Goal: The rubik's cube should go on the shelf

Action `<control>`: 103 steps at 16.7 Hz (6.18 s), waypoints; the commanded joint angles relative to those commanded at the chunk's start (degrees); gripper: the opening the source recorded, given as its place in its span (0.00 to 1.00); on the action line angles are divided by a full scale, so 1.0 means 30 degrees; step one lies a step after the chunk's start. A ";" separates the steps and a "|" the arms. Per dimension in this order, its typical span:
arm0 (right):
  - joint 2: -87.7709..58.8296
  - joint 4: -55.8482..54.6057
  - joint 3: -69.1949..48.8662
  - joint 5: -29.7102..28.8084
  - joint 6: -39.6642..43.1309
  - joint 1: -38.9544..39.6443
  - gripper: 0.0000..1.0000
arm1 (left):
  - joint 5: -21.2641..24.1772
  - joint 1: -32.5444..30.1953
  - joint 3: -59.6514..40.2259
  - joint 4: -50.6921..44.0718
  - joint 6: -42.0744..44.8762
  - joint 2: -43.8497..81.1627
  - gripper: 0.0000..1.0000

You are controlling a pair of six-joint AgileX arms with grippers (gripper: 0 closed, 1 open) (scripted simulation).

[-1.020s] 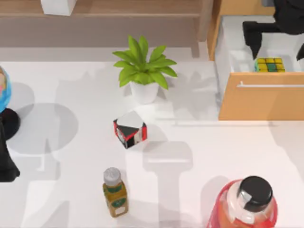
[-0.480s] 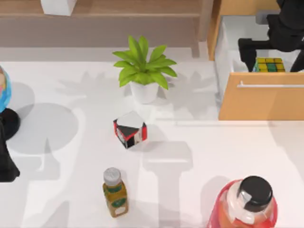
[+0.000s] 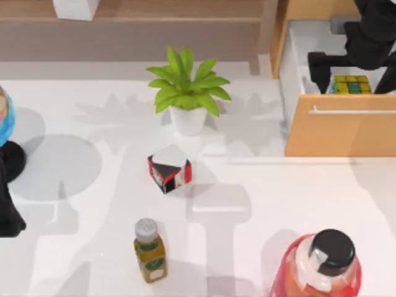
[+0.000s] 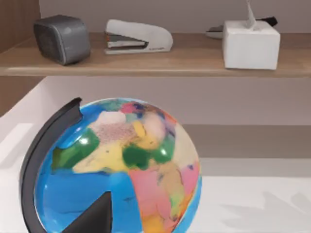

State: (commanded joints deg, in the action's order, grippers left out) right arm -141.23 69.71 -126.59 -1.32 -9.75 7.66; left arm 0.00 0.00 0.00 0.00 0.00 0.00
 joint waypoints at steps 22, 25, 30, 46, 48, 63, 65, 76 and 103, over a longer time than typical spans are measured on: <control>0.0025 0.0002 0.0013 0.0005 -0.0028 0.0061 0.00 | 0.0000 0.0000 0.0000 0.0000 0.0000 0.0000 1.00; 0.0229 0.0642 -0.0019 -0.0209 0.0014 0.0113 0.00 | 0.0000 0.0000 0.0000 0.0000 0.0000 0.0000 1.00; 0.0451 0.2241 -0.1335 -0.0338 0.0049 0.0114 0.00 | 0.0000 0.0000 0.0000 0.0000 0.0000 0.0000 1.00; 0.3575 0.1519 -0.0177 -0.1286 0.0845 0.1369 0.00 | 0.0000 0.0000 0.0000 0.0000 0.0000 0.0000 1.00; 0.5018 0.0272 0.0775 -0.1843 0.1265 0.2547 0.00 | 0.0000 0.0000 0.0000 0.0000 0.0000 0.0000 1.00; 0.6666 -2.3305 1.0184 -0.9201 0.4190 1.0448 0.00 | 0.0000 0.0000 0.0000 0.0000 0.0000 0.0000 1.00; 0.6129 -2.7262 1.1363 -1.0418 0.4428 1.0749 0.00 | 0.0000 0.0000 0.0000 0.0000 0.0000 0.0000 1.00; 0.3857 -4.2229 1.5761 -1.4619 0.4879 1.1984 0.00 | 0.0000 0.0000 0.0000 0.0000 0.0000 0.0000 1.00; -0.0880 -3.7758 0.6484 -1.2292 0.4537 0.9513 0.00 | 0.0000 0.0000 0.0000 0.0000 0.0000 0.0000 1.00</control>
State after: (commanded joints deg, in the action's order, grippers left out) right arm -143.87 -43.56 -107.14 -38.20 3.86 36.20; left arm 0.00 0.00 0.00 0.00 0.00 0.00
